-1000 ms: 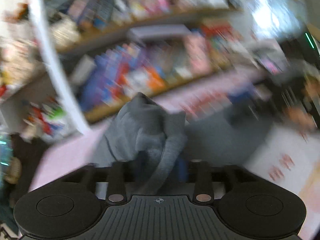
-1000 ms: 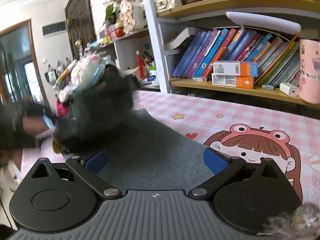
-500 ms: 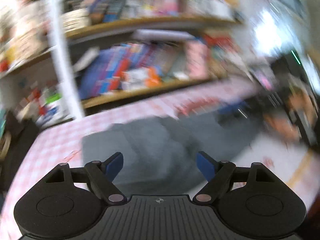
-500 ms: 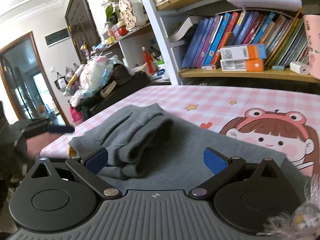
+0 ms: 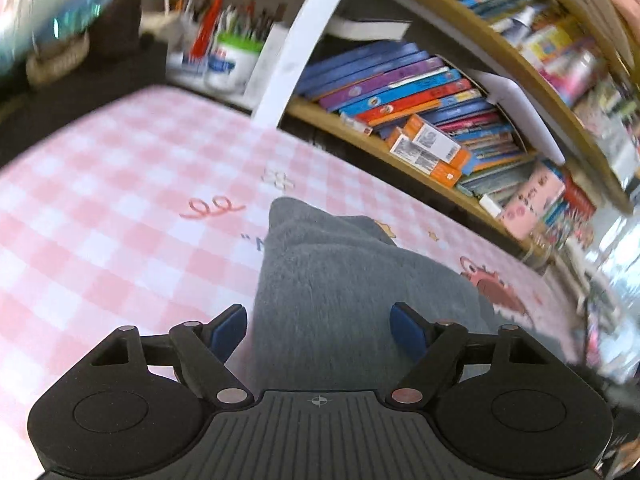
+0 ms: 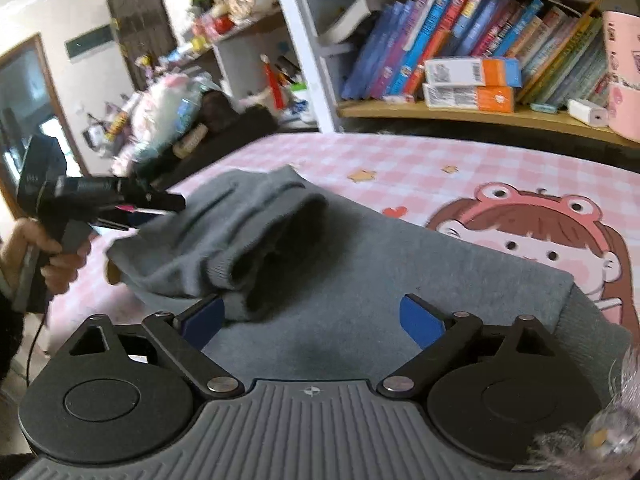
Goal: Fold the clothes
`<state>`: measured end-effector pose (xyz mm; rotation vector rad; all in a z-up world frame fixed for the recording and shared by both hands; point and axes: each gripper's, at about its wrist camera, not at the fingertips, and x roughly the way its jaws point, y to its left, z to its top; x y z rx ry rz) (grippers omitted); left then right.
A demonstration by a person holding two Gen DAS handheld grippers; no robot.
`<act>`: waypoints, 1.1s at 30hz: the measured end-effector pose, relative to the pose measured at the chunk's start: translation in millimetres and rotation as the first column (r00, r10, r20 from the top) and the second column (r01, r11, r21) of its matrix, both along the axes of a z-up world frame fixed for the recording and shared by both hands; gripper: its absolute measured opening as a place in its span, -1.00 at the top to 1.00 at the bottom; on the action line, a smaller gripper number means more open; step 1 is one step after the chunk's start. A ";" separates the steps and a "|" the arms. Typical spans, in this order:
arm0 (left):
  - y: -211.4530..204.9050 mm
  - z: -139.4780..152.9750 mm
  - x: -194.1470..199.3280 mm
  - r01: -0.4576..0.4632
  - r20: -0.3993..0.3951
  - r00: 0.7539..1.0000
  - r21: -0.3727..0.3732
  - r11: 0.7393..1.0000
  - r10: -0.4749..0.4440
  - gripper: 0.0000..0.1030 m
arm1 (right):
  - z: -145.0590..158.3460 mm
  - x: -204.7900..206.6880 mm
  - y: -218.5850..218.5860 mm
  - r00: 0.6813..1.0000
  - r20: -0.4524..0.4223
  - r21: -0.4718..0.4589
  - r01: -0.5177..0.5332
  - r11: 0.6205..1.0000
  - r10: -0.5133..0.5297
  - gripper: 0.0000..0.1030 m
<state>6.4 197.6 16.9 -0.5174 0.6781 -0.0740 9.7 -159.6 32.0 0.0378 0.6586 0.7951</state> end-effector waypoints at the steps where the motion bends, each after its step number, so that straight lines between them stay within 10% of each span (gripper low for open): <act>1: 2.6 -6.0 4.9 -0.010 -0.011 1.000 -0.033 0.999 0.009 -0.55 | -2.1 2.0 -0.3 1.000 -0.007 -0.012 0.015 1.000 -0.015 -0.80; 13: -9.8 0.5 29.9 0.067 0.124 0.991 -0.134 0.989 -0.050 0.45 | -12.0 11.9 -0.9 0.987 0.095 -0.149 0.145 0.978 -0.132 -0.44; 23: -4.8 32.5 44.7 -0.046 0.263 0.962 -0.097 0.994 0.070 0.49 | -3.4 15.1 -14.6 0.958 0.207 -0.105 0.225 0.969 -0.200 -0.44; 33: 41.3 -9.0 38.9 -0.202 0.079 0.974 -0.112 0.973 0.211 0.09 | -3.4 2.8 1.5 0.954 0.272 -0.171 0.174 0.970 -0.123 -0.60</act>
